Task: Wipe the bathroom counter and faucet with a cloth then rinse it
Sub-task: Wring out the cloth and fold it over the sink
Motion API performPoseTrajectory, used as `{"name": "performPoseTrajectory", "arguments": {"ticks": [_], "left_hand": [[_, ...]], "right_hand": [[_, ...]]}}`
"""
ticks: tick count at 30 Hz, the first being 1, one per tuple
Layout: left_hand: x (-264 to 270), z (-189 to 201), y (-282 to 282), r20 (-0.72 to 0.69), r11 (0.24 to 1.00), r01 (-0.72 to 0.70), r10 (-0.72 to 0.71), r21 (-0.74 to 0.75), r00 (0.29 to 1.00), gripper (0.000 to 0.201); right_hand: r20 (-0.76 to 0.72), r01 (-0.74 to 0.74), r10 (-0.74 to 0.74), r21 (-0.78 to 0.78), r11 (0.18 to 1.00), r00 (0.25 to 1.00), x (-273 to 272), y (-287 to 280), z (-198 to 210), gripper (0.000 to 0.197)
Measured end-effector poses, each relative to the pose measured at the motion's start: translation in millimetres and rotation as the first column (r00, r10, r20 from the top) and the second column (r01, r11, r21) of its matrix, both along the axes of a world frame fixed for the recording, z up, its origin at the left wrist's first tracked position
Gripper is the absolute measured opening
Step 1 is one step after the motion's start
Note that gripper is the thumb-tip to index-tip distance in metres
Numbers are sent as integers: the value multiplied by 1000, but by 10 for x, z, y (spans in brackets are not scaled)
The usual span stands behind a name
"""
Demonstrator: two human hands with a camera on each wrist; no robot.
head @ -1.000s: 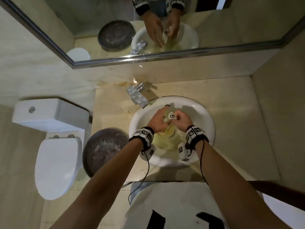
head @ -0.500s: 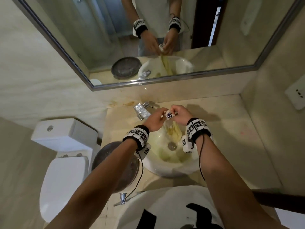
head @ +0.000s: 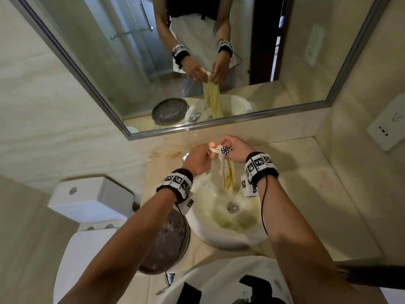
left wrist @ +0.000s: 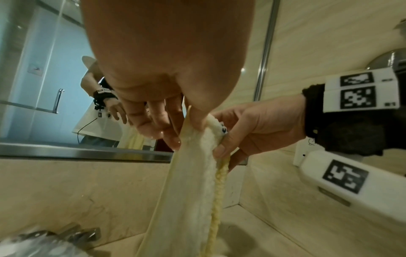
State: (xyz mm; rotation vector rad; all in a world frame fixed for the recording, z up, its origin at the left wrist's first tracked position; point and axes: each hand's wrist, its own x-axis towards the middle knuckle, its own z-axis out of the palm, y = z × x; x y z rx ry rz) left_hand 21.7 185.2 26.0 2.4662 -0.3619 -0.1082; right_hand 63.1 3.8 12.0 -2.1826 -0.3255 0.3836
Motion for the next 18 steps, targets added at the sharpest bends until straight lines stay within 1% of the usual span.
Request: {"name": "performPoseTrajectory", "arguments": {"ticks": [2, 3, 6, 12, 15, 18], "left_hand": [[-4, 54, 19, 53, 1000, -19, 18, 12, 998, 12], [-2, 83, 20, 71, 999, -24, 22, 32, 997, 13], [-1, 153, 14, 152, 995, -34, 20, 91, 988, 17], [-33, 262, 3, 276, 981, -105, 57, 162, 959, 20], [-44, 313, -12, 297, 982, -115, 66, 150, 953, 18], [-48, 355, -48, 300, 988, -118, 85, 97, 950, 20]], "right_hand": [[-32, -17, 17, 8, 1000, 999, -22, -30, 28, 47], [-45, -30, 31, 23, 999, 999, -38, -42, 44, 48], [-49, -54, 58, 70, 996, 997, -66, -55, 70, 37], [-40, -10, 15, 132, 991, 999, -85, -54, 108, 24], [-13, -6, 8, 144, 990, 1000, -86, -38, 126, 22], [-37, 20, -14, 188, 982, 999, -110, -6, 164, 22]]}}
